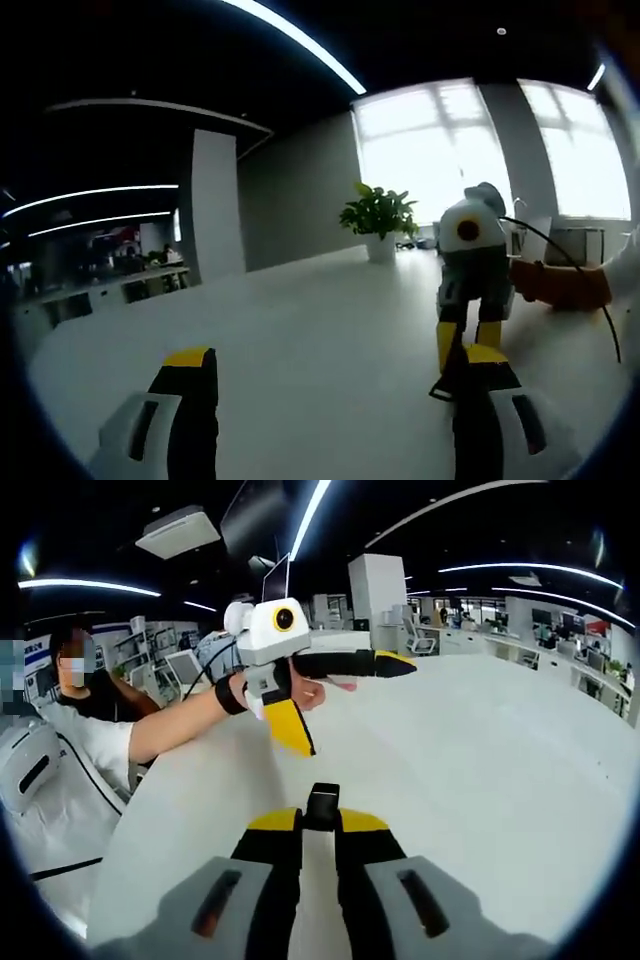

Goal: Snap the two parts of the plastic buckle together until the buckle closes and remains connected.

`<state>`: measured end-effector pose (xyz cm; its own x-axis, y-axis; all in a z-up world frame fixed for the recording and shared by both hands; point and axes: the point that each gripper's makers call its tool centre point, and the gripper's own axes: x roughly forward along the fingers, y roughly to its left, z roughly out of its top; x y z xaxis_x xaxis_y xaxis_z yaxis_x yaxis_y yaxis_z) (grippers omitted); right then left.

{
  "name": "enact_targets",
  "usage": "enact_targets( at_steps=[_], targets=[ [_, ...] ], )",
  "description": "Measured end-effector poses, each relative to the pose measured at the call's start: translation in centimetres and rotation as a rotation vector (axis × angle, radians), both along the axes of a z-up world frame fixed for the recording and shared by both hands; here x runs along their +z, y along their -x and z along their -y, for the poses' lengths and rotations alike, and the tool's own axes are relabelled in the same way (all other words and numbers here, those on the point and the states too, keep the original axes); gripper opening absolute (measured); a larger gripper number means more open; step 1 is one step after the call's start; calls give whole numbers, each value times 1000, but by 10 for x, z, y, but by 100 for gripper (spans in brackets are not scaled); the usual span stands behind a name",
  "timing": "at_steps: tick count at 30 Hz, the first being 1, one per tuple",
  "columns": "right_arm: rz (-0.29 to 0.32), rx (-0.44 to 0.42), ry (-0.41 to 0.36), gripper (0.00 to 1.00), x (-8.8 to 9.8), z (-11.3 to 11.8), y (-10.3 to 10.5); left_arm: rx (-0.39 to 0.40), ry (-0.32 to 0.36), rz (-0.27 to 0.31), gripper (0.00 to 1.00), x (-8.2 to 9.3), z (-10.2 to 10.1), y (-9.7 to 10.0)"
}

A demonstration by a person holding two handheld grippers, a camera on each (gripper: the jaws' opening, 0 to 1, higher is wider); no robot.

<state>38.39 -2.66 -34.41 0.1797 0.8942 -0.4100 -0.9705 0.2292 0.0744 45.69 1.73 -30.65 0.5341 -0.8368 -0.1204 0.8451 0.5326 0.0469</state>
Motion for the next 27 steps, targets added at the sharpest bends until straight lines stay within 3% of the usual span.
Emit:
enact_targets(
  at_steps=[4, 8, 18, 27],
  targets=[
    [6, -27, -10, 10, 3, 1, -4, 42, 20, -4, 92, 4, -7, -5],
    [6, -42, -14, 10, 4, 2, -5, 82, 44, -13, 99, 7, -10, -11],
    [11, -57, -5, 10, 2, 3, -3, 128, 63, -4, 99, 12, -21, -30],
    [22, -87, -16, 10, 6, 6, -11, 162, 102, -4, 99, 18, -28, -28]
  ],
)
